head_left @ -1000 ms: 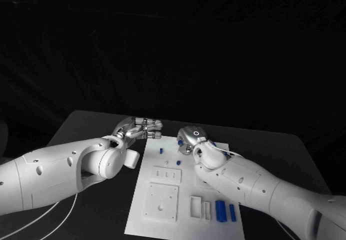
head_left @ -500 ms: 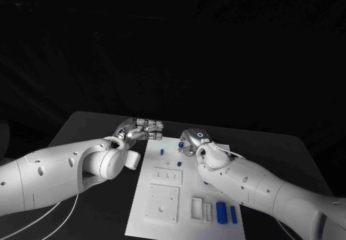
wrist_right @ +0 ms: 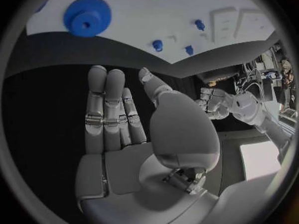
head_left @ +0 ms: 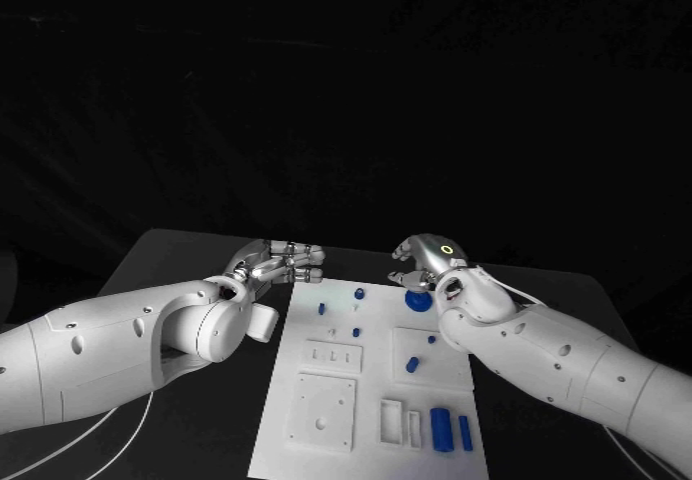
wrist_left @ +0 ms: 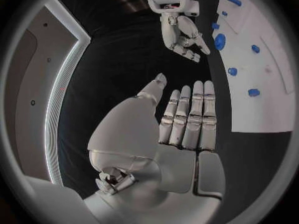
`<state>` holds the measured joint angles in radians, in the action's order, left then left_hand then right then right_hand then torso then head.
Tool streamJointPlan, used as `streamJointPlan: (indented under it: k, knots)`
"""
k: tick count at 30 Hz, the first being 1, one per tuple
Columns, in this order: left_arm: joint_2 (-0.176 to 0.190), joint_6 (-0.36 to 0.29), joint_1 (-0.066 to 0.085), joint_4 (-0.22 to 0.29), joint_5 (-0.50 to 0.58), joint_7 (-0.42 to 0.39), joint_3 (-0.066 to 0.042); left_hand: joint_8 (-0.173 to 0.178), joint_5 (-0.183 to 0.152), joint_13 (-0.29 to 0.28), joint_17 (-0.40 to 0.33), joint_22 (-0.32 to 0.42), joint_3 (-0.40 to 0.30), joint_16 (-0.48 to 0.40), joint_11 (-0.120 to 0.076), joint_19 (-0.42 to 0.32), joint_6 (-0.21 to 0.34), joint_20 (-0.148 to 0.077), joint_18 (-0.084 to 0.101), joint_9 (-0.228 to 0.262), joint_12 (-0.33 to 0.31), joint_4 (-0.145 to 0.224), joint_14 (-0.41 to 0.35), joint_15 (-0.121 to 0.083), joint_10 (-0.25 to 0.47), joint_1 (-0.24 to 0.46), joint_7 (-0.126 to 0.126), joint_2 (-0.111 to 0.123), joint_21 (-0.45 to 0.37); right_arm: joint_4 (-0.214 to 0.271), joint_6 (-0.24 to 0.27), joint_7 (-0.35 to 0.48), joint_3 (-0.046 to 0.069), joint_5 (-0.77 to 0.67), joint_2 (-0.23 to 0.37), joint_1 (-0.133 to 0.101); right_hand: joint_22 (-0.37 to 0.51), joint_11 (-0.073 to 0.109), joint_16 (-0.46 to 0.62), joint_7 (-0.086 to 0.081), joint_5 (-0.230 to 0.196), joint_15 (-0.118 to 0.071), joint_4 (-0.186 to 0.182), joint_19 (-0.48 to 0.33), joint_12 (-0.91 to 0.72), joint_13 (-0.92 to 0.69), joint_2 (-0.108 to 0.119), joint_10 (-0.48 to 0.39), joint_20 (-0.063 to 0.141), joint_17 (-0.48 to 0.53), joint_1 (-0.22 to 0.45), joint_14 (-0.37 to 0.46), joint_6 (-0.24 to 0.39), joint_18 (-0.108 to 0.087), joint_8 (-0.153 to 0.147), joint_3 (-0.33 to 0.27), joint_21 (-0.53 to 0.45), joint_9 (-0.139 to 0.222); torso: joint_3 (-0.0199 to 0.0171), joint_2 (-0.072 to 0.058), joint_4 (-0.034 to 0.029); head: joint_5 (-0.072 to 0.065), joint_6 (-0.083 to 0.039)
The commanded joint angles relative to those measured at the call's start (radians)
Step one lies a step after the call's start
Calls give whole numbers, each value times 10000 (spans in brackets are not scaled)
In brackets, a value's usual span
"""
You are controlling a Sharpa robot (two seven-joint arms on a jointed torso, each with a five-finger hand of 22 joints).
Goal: Assemble the parts on the task board
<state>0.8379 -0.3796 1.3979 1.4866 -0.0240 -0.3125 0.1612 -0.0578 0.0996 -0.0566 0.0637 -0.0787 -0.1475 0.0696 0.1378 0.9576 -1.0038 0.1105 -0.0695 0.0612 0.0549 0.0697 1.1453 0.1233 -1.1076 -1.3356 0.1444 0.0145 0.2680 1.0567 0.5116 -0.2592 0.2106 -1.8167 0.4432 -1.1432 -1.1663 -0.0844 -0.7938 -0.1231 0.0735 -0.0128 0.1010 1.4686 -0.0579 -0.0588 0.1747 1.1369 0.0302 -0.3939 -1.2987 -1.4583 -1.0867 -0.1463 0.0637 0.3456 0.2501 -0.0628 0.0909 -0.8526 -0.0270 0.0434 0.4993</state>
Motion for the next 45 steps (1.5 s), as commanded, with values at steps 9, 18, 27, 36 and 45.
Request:
streamJointPlan:
  k: [9, 18, 27, 36, 45]
  knots:
    - [83, 58, 26, 61, 52, -153, -9, -41, 55, -11, 10, 15, 16, -28, -31, -42, -58, 3, 6, 12, 48, 20, 3, 13, 46, 39, 16, -52, 20, 646, -1380, -198, 292, -100, 991, 37, -596, 403, -102, 93, 217, -309, -94, -10, -3, -48, 384, 1758, 346, -341, 422, 111, 76, 397, -10, 282, 382, -3, -108, 45, 158, 7, -12]
    - [72, 136, 24, 26, 57, -145, -8, -41, 55, -11, 10, 15, 16, -28, -31, -42, -58, 3, 6, 12, 48, 20, 3, 13, 46, 39, 16, -52, 20, 590, -2550, -115, 317, -496, 1076, 139, -2267, 1046, -1779, 285, 629, -621, -280, 110, -5905, -7981, 64, 1714, 659, -3199, 54, 502, 268, 954, 0, -2018, 4174, -11, -87, 31, 144, -73, 11]
    - [11, 262, 22, -24, 57, -66, -7, -38, 45, -12, 10, 15, 20, -30, -30, -42, -46, 2, 10, 10, 49, 4, 10, 12, 42, 72, 23, -59, 21, 93, -2928, 117, 320, -161, 863, 169, -2461, 955, -2425, 280, 661, -517, -369, -49, -8760, -11580, 191, 2219, 554, -6374, 123, 147, 401, 848, -17, -1967, 5900, -2, -58, 32, 122, -143, 43]
    - [-55, 249, 20, -78, 57, 3, -7, -42, 54, -12, 10, 14, 4, -28, -31, -39, -30, -2, 10, 11, 49, 7, 15, 10, 42, 58, 22, -82, 25, -539, -3029, 580, 318, 212, 487, 218, -2494, 938, -2452, 267, 718, -519, -136, -107, -9039, -11858, 60, 2255, 533, -6841, 89, 71, 397, 811, -12, -1665, 6295, -2, -66, 36, 115, -188, 60]
    - [-112, 239, 19, -125, 57, 41, -7, -38, 58, -12, 10, 14, 1, -28, -30, -41, -16, -2, 11, 10, 49, 5, 14, 10, 45, 61, 27, -80, 25, -944, -2795, 787, 315, 384, 289, 272, -2503, 946, -2411, 260, 656, -530, 140, -118, -9036, -11858, -66, 2269, 542, -6965, 215, 34, 327, 808, -14, -1012, 6421, 0, -67, 38, 118, -208, 51]
